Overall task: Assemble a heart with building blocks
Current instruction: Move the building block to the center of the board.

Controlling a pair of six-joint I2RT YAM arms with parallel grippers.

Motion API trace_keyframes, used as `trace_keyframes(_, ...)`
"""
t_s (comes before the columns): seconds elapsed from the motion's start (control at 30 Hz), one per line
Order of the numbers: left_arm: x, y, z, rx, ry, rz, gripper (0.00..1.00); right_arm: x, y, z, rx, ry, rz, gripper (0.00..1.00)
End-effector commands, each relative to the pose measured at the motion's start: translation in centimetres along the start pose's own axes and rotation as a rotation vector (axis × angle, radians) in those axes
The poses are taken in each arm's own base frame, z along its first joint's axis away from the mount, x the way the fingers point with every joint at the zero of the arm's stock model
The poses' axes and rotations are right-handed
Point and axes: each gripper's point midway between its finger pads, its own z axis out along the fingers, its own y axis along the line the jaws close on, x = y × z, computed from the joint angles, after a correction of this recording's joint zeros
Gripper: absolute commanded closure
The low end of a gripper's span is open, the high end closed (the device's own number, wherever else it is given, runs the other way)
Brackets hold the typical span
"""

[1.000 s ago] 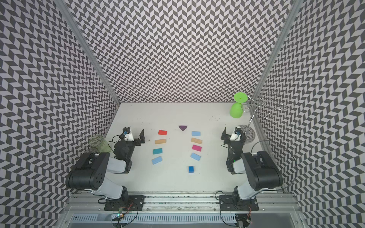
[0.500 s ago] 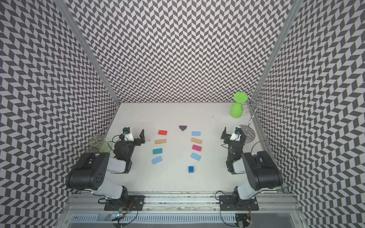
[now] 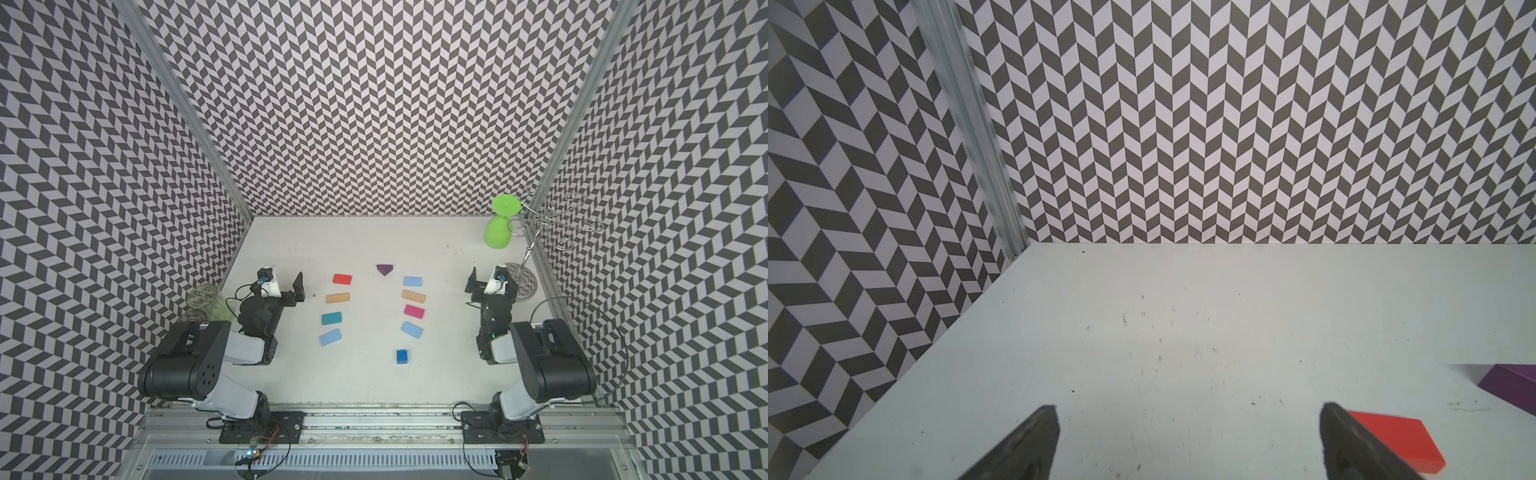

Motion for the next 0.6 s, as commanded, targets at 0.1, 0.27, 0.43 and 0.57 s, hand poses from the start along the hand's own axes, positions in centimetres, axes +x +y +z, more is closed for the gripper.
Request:
trace_keyframes(0.1,-3.1,-1.5,0.4,0.081,-0.029,0.050,0.01,-4.4,5.5,2.6,-0.128,0.056,-0.127,0.00)
trace_keyframes(0.27,-1.7,-3.5,3.6,0.133,0.242,-0.017,0.01,-7.0,15.1,3.2,-0.501,0.073,-0.219,0.01)
trace_keyframes(0.43,-4.8,-6.4,4.9,0.248,0.232,-0.061,0.01,-5.0,23.2,3.6,-0.797,0.172,-0.373,0.06)
trace_keyframes(0.57,-5.0,-9.6,4.3,0.336,0.298,-0.052,0.01,-1.9,27.9,4.5,-0.916,0.292,-0.454,0.09)
